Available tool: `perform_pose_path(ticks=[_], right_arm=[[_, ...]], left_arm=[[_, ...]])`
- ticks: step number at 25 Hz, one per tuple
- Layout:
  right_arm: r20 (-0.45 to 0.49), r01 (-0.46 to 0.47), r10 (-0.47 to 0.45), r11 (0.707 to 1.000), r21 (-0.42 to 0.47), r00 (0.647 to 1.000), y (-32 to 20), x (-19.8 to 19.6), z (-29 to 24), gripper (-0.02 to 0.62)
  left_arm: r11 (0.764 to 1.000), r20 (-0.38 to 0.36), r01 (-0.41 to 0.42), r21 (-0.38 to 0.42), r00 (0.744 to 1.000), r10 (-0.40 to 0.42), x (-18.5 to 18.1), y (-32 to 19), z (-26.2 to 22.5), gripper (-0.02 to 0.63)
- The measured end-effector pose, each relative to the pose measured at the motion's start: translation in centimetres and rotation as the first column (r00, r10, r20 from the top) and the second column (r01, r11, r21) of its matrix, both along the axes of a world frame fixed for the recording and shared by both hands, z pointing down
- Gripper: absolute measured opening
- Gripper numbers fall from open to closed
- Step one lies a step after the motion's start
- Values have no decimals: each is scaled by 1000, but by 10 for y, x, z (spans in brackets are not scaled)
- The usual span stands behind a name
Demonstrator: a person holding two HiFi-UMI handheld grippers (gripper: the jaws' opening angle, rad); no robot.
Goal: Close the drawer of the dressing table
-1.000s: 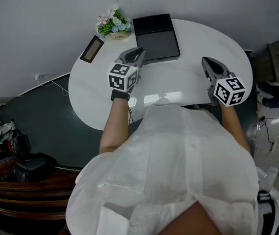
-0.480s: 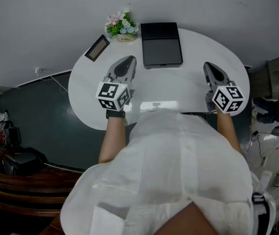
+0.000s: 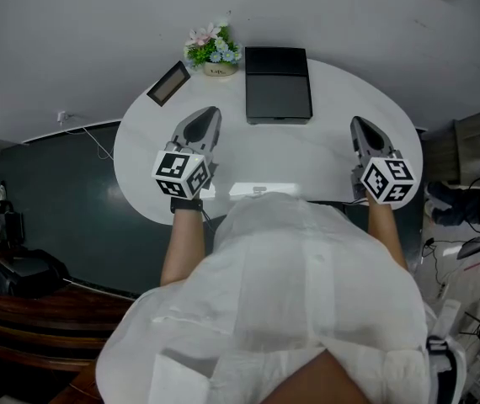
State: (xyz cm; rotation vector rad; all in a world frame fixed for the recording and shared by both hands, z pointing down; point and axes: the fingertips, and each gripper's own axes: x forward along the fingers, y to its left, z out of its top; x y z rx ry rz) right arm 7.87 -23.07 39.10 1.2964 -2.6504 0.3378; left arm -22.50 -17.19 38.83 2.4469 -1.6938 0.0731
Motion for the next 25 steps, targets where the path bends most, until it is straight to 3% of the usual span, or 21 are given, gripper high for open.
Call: perform_pose_path(ticks=[6,25], right_arm=[[-46,14,-14,1000,8,999,3,-5,0,9],[-56,5,-5,1000,-5,998,2,5,3,9]], left_arm=[[1000,-7,-13,-2,1000,13,4,-1,0,34],[998,-29,-57,-40,998,56,23,-5,12,35]])
